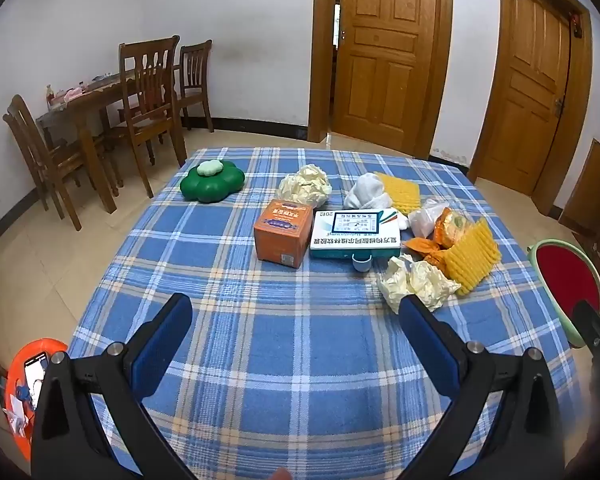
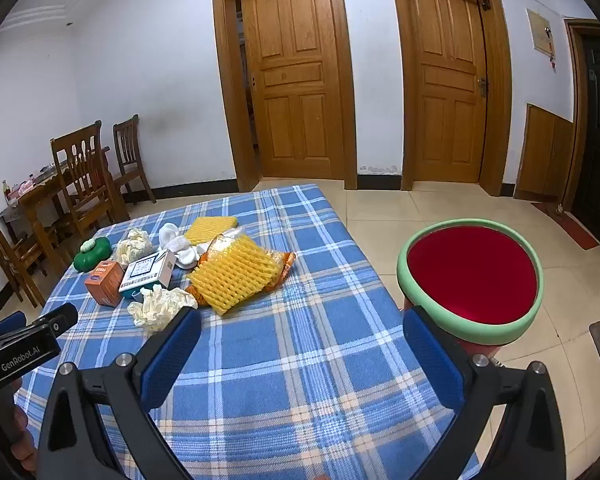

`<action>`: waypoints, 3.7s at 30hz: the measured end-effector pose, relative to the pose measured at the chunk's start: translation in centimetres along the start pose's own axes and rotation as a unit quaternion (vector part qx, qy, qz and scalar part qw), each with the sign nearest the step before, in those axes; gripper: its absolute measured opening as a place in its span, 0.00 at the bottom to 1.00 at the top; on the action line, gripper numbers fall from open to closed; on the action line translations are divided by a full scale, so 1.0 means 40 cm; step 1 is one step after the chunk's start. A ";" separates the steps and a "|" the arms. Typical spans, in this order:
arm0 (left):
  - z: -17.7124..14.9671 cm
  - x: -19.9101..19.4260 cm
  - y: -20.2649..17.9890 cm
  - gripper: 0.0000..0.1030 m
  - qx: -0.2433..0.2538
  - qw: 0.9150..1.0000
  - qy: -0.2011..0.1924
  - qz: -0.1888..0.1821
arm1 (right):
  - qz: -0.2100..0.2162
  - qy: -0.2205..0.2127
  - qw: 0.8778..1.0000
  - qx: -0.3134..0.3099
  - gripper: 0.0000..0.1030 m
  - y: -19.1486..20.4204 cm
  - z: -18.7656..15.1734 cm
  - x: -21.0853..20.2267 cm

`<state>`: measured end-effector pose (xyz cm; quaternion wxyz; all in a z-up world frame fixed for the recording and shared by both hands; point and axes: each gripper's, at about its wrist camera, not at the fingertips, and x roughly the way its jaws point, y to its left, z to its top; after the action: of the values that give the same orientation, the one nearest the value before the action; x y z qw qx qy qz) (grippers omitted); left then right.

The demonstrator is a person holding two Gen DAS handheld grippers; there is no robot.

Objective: Collect trash

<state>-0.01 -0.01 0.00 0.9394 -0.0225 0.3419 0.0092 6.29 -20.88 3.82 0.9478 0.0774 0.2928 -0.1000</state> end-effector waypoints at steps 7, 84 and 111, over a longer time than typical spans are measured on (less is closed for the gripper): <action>0.000 -0.003 -0.006 0.99 0.003 1.000 0.004 -0.002 | 0.001 -0.001 1.000 0.000 1.00 0.001 -0.003 0.000; -0.004 0.011 0.003 0.99 -0.003 1.000 0.012 -0.001 | 0.001 0.016 1.000 0.004 1.00 -0.010 -0.008 0.018; 0.135 0.219 0.047 0.99 0.017 0.997 0.071 -0.003 | 0.035 0.110 0.993 0.002 1.00 0.026 0.085 0.214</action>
<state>10.11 2.16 -1.55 0.9131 -0.0085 0.4077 -0.0013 15.29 -21.82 1.82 0.9125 0.0996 0.3924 -0.0585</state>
